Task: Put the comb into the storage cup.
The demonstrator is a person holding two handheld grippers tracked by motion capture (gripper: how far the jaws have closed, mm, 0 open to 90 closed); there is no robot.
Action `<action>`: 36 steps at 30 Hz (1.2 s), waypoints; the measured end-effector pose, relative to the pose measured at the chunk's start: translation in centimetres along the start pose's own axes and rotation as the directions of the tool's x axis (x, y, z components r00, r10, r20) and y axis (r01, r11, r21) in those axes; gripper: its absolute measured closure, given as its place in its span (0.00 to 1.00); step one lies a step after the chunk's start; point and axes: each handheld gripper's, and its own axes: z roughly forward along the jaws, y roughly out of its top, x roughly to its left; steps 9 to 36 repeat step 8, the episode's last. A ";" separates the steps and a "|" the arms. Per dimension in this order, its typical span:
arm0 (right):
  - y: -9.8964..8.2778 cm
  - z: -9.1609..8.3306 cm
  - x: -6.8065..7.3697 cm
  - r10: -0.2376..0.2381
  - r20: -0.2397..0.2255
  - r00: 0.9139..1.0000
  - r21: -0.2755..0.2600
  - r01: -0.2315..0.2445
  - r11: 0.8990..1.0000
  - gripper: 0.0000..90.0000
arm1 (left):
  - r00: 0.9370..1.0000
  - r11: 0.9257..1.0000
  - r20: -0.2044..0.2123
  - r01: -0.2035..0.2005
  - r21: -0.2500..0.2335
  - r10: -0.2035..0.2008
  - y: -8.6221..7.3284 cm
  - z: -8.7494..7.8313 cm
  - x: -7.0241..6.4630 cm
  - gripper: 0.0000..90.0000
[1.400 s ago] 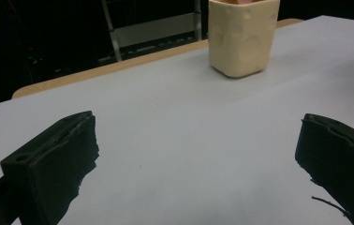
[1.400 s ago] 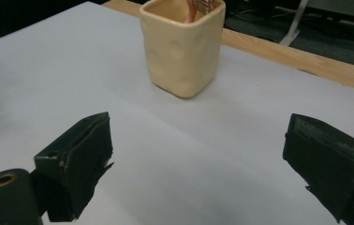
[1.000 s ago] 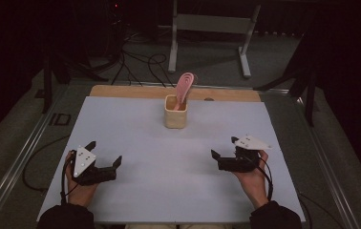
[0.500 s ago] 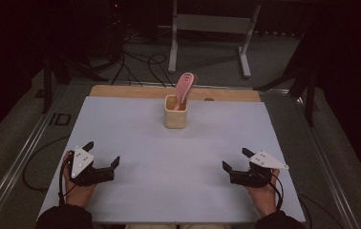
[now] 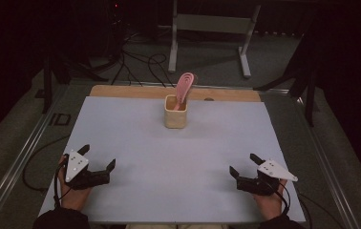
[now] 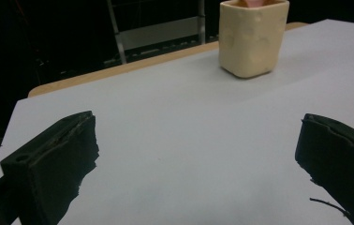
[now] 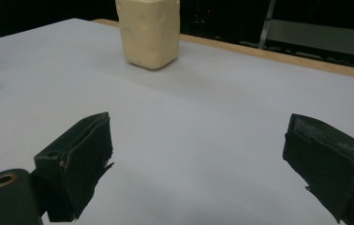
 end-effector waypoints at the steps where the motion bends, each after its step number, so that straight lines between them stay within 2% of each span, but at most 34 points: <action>1: 0.0 0.0 0.0 0.000 0.000 1.000 0.000 0.000 1.000 0.09 | 1.000 1.000 0.002 -0.007 0.004 0.007 0.0 0.0 0.0 0.00; 6: 0.0 0.0 0.1 -0.004 0.005 1.000 0.004 0.004 1.000 0.09 | 1.000 1.000 0.000 -0.018 0.015 0.018 -0.2 0.1 -0.2 0.00; 36: 0.0 0.1 0.1 -0.004 0.004 1.000 0.005 0.004 1.000 0.09 | 1.000 1.000 -0.002 -0.019 0.013 0.019 -0.2 0.1 -0.2 0.00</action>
